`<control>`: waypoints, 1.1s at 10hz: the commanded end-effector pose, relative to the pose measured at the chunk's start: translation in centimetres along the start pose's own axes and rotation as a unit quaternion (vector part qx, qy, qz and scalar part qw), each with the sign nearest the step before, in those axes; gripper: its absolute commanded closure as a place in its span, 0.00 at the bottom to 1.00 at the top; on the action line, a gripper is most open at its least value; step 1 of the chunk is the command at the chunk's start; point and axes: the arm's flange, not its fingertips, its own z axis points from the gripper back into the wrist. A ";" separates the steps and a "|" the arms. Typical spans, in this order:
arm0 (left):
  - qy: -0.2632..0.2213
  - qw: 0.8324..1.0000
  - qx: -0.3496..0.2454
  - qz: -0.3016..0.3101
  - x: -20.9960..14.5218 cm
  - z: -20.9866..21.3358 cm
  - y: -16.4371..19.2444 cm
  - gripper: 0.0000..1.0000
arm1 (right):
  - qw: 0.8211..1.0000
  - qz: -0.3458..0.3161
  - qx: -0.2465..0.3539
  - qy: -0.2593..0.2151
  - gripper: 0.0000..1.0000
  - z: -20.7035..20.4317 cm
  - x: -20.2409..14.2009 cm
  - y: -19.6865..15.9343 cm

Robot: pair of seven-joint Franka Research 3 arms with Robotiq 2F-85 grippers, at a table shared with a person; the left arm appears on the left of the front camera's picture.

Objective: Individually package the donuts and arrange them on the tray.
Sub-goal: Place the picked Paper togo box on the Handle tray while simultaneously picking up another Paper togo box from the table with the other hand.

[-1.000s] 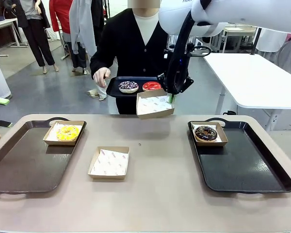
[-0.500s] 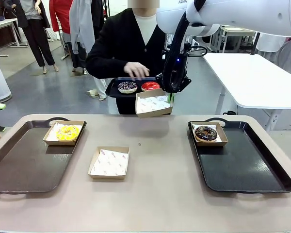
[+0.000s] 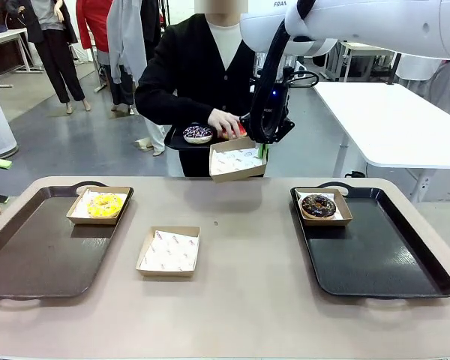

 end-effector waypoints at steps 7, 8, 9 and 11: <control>0.002 1.000 -0.005 -0.003 -0.1 0.1 0.0 0.00 | 1.000 -0.002 0.000 -0.002 1.00 -0.1 -0.1 -0.1; 0.002 1.000 -0.005 -0.003 -0.1 0.1 0.0 0.00 | 1.000 -0.002 0.000 -0.002 1.00 -0.1 -0.1 -0.1; 0.002 1.000 -0.005 -0.003 -0.1 0.1 0.0 0.00 | 1.000 -0.002 0.000 -0.002 1.00 -0.1 -0.1 -0.1; 0.002 1.000 -0.005 -0.003 -0.1 0.1 0.0 0.00 | 1.000 -0.002 0.000 -0.002 1.00 -0.1 -0.1 -0.1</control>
